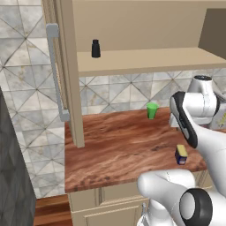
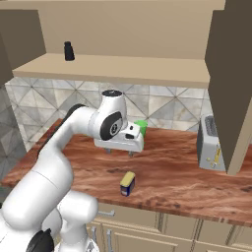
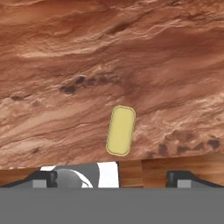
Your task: Pick the canned food and yogurt from the counter and place them in the cabinets closest to them.
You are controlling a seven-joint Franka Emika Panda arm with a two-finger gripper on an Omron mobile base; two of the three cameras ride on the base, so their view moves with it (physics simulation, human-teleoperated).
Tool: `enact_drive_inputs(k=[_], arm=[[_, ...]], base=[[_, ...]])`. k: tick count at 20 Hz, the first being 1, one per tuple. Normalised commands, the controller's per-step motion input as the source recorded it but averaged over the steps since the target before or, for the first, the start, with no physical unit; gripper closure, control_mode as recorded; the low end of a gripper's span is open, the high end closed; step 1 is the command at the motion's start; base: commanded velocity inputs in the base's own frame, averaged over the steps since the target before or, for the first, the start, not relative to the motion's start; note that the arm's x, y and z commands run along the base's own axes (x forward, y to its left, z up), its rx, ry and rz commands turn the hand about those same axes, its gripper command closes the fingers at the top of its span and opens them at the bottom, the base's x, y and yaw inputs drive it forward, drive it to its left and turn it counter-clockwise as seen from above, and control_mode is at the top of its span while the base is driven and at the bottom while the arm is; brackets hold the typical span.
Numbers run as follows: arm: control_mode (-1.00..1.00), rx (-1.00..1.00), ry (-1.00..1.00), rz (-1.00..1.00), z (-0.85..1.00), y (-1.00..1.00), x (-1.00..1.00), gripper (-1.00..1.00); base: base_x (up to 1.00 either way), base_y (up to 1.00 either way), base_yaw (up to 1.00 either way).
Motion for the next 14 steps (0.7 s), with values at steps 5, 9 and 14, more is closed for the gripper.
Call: enact_drive_inputs(k=[5, 9, 14], arm=[[-1.00, 0.00, 0.00, 0.02, -0.42, -0.19, -0.04, -1.00], [-1.00, 0.00, 0.00, 0.02, -0.47, -0.18, -0.03, -1.00], [-1.00, 0.00, 0.00, 0.00, -0.47, -0.04, 0.00, -1.00]], base=[[0.00, 0.00, 0.00], [0.00, 0.00, 0.00], [0.00, 0.00, 0.00]])
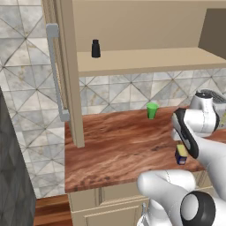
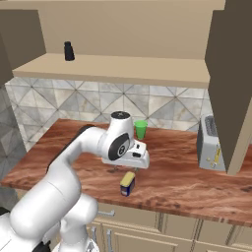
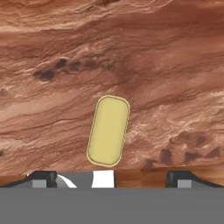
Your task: Pick the canned food and yogurt from the counter and place them in the cabinets closest to them.
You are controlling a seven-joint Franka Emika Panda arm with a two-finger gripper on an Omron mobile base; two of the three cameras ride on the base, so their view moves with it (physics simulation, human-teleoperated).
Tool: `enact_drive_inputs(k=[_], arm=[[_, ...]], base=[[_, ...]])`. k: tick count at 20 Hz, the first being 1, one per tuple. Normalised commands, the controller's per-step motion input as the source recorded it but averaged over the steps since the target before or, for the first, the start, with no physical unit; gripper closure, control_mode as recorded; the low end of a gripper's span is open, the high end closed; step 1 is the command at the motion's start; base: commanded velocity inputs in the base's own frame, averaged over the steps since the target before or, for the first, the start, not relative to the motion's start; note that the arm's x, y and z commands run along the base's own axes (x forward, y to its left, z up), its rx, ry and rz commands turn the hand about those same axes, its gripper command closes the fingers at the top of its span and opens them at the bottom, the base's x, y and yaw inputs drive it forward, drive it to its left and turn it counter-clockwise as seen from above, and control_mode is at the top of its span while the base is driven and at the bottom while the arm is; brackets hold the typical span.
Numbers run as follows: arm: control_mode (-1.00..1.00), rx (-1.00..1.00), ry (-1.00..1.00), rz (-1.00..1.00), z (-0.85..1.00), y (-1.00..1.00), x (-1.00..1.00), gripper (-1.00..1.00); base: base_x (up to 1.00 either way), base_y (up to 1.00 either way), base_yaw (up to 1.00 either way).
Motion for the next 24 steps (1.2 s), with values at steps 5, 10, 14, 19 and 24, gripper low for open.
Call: enact_drive_inputs(k=[5, 10, 14, 19, 24], arm=[[-1.00, -0.01, 0.00, 0.00, -0.33, 0.00, 0.05, -1.00], [-1.00, 0.00, 0.00, 0.00, -0.20, 0.00, 0.07, -1.00], [-1.00, 0.00, 0.00, 0.00, -0.17, 0.00, 0.21, -1.00], [-1.00, 0.00, 0.00, 0.00, -0.20, 0.00, 0.24, -1.00], [-1.00, 0.00, 0.00, 0.00, -0.33, -0.06, 0.13, -1.00]], base=[[0.00, 0.00, 0.00], [0.00, 0.00, 0.00], [0.00, 0.00, 0.00], [0.00, 0.00, 0.00], [0.00, 0.00, 0.00]])
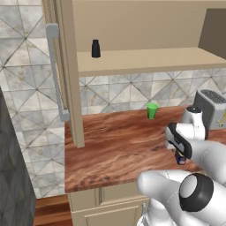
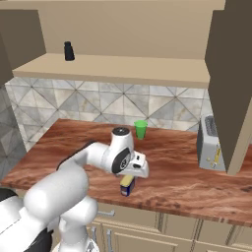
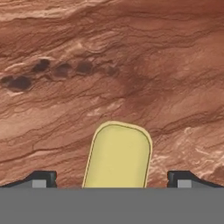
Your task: Pick the canned food and yogurt from the counter and place them in the cabinets closest to them.
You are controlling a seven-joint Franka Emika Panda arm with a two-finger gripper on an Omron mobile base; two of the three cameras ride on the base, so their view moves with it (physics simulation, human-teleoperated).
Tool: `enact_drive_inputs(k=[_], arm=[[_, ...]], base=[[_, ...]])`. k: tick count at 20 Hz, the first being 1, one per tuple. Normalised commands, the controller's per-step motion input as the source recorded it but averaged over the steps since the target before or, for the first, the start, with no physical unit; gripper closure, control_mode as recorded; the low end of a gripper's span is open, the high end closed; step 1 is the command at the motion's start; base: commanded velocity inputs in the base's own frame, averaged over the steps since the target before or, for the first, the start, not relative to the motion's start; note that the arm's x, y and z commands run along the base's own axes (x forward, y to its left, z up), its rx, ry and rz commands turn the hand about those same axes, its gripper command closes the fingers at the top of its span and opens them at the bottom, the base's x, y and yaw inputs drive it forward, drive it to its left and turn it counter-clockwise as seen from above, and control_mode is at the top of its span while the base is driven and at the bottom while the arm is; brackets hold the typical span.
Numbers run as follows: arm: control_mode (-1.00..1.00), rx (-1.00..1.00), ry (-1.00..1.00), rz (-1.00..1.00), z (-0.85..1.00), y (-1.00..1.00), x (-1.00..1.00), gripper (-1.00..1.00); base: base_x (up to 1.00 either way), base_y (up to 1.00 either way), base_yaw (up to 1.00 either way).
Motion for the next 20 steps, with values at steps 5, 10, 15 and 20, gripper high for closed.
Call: enact_drive_inputs(k=[5, 10, 15, 20], arm=[[-1.00, 0.00, 0.00, 0.00, -0.37, -0.16, 0.04, -1.00], [-1.00, 0.00, 0.00, 0.00, -0.30, -0.09, 0.00, 1.00], [-1.00, 0.01, 0.00, -0.01, 0.10, -0.03, 0.00, 1.00], [-1.00, 0.01, 0.01, -0.01, 0.72, -0.04, 0.00, 1.00]], base=[[0.00, 0.00, 0.00], [0.00, 0.00, 0.00], [0.00, 0.00, 0.00], [0.00, 0.00, 0.00]])
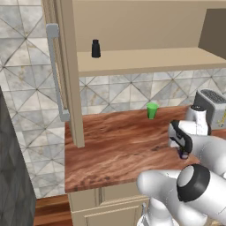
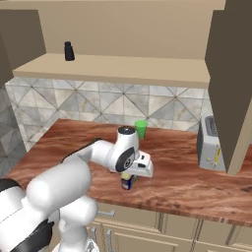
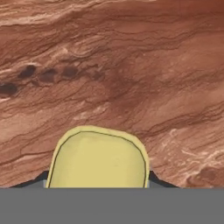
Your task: Pick the canned food and yogurt from the counter and place them in the cabinets closest to them.
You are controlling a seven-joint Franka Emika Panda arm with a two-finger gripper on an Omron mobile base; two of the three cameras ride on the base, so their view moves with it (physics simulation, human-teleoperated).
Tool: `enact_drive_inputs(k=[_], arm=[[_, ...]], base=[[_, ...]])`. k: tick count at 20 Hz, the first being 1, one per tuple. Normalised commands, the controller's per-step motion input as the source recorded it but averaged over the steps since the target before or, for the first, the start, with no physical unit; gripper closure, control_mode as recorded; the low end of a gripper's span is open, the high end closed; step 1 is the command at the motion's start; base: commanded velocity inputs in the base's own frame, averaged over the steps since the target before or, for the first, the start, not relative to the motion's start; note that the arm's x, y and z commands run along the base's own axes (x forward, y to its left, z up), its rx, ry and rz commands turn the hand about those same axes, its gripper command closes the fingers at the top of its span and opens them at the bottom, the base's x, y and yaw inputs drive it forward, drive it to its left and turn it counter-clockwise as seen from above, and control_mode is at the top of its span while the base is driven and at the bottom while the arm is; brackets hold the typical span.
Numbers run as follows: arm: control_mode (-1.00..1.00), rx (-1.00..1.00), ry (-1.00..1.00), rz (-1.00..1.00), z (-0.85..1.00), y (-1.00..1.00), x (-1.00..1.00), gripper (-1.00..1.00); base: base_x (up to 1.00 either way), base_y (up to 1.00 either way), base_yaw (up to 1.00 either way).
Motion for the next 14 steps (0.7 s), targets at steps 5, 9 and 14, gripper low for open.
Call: enact_drive_inputs(k=[5, 9, 14], arm=[[-1.00, 0.00, 0.05, 0.00, 0.79, -0.01, 0.00, 1.00], [-1.00, 0.00, 0.04, 0.00, 0.81, 0.00, -0.06, 1.00], [-1.00, 0.00, 0.00, 0.00, 0.79, 0.00, -0.17, 1.00]], base=[[0.00, 0.00, 0.00], [0.00, 0.00, 0.00], [0.00, 0.00, 0.00]])
